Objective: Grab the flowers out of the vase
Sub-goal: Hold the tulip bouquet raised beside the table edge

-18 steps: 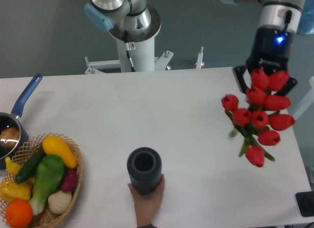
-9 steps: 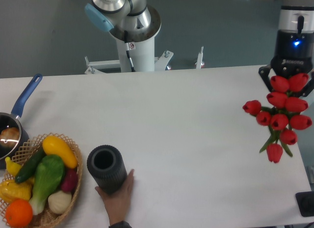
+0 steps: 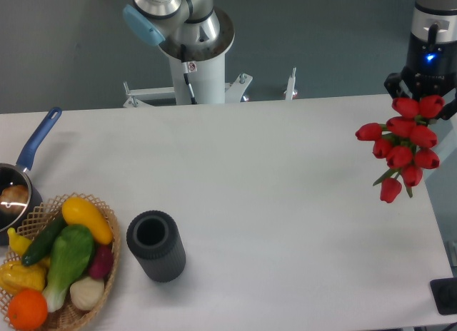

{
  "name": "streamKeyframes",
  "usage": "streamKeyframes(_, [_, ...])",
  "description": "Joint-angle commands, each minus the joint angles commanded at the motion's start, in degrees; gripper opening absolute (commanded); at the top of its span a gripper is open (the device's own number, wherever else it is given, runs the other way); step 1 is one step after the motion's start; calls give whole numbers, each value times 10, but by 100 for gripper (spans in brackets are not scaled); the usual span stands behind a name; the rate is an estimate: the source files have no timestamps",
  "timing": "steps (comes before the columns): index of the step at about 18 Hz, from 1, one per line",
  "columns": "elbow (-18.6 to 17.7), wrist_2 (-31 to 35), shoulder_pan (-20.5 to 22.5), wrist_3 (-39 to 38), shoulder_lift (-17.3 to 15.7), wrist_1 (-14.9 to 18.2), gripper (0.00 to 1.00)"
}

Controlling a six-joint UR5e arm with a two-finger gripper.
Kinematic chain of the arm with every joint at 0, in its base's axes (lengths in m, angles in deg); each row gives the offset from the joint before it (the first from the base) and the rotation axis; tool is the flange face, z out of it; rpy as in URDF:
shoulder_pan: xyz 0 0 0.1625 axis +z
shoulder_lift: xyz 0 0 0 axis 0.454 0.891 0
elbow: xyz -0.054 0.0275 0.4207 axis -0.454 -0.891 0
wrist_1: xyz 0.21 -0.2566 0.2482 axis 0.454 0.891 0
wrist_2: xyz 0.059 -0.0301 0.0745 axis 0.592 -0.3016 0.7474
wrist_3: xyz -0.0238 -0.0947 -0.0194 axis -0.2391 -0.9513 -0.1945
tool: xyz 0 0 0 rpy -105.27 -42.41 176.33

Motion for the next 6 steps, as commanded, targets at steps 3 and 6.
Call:
streamKeyframes(3, [-1,13,-2,2,-1,2,0])
streamKeyframes(6, [-1,25,-4,3,0,3,0])
